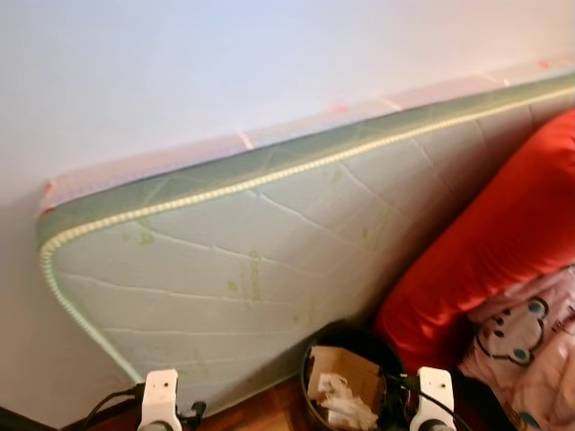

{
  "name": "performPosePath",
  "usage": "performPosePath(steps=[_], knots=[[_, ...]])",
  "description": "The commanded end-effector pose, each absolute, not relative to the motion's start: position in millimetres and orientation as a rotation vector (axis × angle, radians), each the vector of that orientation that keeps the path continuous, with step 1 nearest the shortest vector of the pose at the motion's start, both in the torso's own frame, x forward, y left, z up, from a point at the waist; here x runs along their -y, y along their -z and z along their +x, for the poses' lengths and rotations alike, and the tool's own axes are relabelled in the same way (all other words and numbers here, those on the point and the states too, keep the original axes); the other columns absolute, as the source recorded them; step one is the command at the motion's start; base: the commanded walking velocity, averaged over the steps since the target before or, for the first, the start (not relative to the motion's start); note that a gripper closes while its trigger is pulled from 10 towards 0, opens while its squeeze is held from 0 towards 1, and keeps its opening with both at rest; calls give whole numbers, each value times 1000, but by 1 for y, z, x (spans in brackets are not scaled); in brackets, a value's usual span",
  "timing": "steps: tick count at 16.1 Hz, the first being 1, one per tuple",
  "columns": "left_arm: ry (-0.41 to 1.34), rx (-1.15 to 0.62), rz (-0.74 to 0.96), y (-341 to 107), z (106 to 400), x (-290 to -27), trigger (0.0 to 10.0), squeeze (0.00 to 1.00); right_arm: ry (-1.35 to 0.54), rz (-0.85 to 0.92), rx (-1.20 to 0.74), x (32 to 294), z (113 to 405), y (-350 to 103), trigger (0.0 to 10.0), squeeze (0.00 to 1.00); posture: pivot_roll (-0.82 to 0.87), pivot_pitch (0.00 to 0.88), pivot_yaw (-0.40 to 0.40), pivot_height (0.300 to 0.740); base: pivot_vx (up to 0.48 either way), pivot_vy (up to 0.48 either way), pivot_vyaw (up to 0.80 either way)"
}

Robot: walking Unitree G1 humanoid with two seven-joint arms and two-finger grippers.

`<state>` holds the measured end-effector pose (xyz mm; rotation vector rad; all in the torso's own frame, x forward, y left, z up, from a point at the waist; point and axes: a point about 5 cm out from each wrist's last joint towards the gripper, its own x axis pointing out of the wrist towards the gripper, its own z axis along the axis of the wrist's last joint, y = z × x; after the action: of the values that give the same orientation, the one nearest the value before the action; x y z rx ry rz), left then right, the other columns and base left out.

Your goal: Clean up the room

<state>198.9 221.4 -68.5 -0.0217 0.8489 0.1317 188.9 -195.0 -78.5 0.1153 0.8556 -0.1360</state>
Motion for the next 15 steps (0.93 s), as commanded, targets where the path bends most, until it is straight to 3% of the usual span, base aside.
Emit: performPosePath(steps=[1,9,15], knots=[[-136,-879,-9,72,191,-224,10000,0,146,123,-887,197,180,83,10000,0,60,0,-74,736,0,0,0],[-66,-889,46,75,186,-220,10000,0,122,46,-958,203,156,92,10000,0,20,0,-41,740,0,0,0],[-33,-910,52,80,177,-217,10000,0,105,88,-977,183,147,98,10000,0,7,0,-51,740,0,0,0]])
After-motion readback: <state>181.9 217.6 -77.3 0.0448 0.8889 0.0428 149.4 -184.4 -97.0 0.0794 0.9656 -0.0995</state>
